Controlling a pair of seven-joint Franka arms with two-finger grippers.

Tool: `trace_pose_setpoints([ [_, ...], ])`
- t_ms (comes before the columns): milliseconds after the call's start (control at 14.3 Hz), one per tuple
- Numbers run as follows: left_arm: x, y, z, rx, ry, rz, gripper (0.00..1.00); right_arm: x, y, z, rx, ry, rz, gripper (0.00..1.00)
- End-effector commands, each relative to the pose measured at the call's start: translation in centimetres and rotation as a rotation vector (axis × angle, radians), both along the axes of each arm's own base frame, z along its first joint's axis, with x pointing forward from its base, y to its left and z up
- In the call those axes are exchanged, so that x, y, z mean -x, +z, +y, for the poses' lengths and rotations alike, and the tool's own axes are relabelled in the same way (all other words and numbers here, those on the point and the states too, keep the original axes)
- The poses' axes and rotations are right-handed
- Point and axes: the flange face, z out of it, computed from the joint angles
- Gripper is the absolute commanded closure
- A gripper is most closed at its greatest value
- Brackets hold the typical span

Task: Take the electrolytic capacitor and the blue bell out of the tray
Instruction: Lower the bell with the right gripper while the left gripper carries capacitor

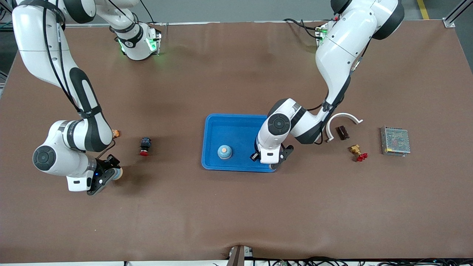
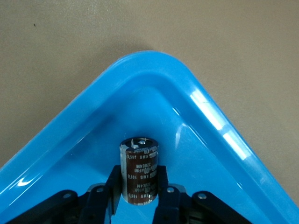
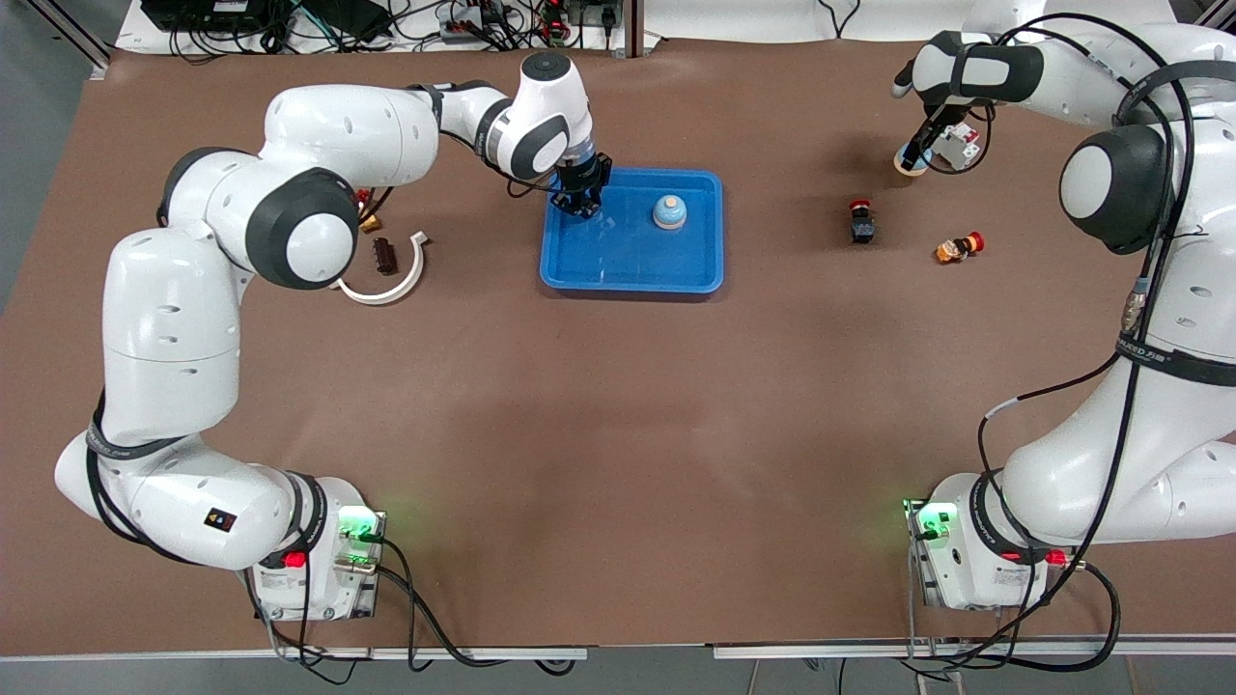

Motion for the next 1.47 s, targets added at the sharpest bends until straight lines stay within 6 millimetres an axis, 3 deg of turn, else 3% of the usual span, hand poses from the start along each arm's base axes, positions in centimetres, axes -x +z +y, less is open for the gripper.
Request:
trace_pose_setpoints([
  [0, -0.4, 0.7, -0.3, -0.018, 0.001, -0.027, 1.00, -0.1, -0.4, -0.4, -0.024, 0.013, -0.007, 0.54],
  [421, -1.1, 5.5, 0.6, -0.106, -0.066, -0.081, 1.00, 0.0, -1.6, -0.4, -0.024, 0.025, -0.020, 0.54],
  [631, -1.8, 9.3, 2.0, -0.140, -0.149, -0.089, 1.00, 0.0, -1.8, -0.5, -0.024, 0.024, -0.017, 0.53],
  [911, -3.7, 12.9, 7.3, -0.198, -0.269, -0.059, 1.00, 0.0, -2.1, -0.4, -0.035, 0.013, -0.016, 0.53],
  [1192, -4.8, 13.5, 13.2, -0.231, -0.368, 0.001, 1.00, 0.1, -2.5, -0.5, -0.039, 0.014, -0.015, 0.49],
  [1262, -5.0, 13.6, 14.9, -0.236, -0.378, 0.008, 1.00, 0.1, -2.6, -0.9, -0.040, 0.006, -0.014, 0.46],
  [1332, -5.2, 13.4, 16.5, -0.238, -0.380, 0.020, 1.00, 0.0, -2.6, -0.9, -0.040, 0.004, -0.014, 0.29],
  [1402, -5.3, 13.1, 18.3, -0.242, -0.397, 0.033, 1.00, 0.0, -2.5, -0.9, -0.040, 0.003, -0.015, 0.24],
])
